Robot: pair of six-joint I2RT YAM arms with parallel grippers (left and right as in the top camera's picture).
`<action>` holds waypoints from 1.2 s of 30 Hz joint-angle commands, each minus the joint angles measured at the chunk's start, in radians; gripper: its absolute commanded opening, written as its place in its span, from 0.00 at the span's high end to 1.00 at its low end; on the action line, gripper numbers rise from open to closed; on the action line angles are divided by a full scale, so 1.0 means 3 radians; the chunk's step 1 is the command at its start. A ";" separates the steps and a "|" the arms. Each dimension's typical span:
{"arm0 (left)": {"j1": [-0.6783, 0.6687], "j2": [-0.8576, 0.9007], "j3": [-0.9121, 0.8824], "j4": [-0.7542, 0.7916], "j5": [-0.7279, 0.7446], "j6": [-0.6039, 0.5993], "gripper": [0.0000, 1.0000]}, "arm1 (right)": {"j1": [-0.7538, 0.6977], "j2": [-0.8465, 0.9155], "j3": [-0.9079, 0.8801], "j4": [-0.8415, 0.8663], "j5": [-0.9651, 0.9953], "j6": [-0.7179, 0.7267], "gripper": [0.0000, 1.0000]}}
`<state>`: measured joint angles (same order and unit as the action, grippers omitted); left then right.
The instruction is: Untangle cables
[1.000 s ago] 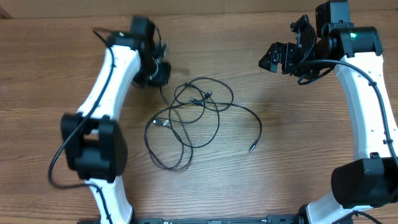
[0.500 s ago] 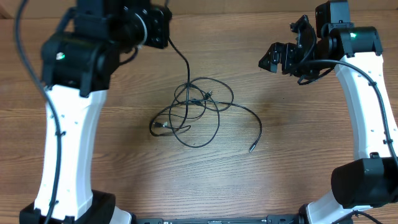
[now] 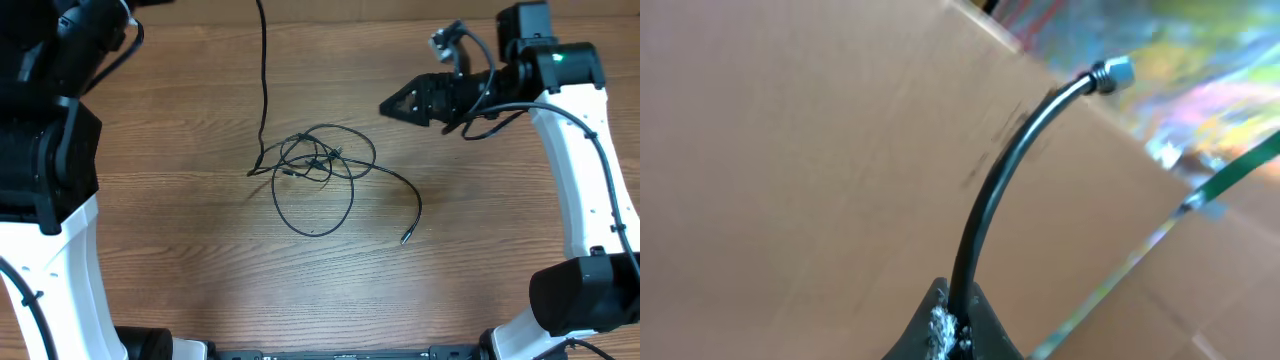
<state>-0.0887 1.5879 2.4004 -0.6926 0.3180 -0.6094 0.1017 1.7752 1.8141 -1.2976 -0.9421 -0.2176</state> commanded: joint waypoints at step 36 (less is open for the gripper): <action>0.0879 -0.0042 0.0046 -0.0225 0.0322 -0.0380 0.96 | 0.0932 0.0483 0.0067 0.0327 0.0284 -0.0717 0.96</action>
<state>0.1204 1.5875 2.4012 -0.7349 0.3901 -0.7528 0.4309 1.9511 1.8141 -1.1679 -0.9340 -0.5079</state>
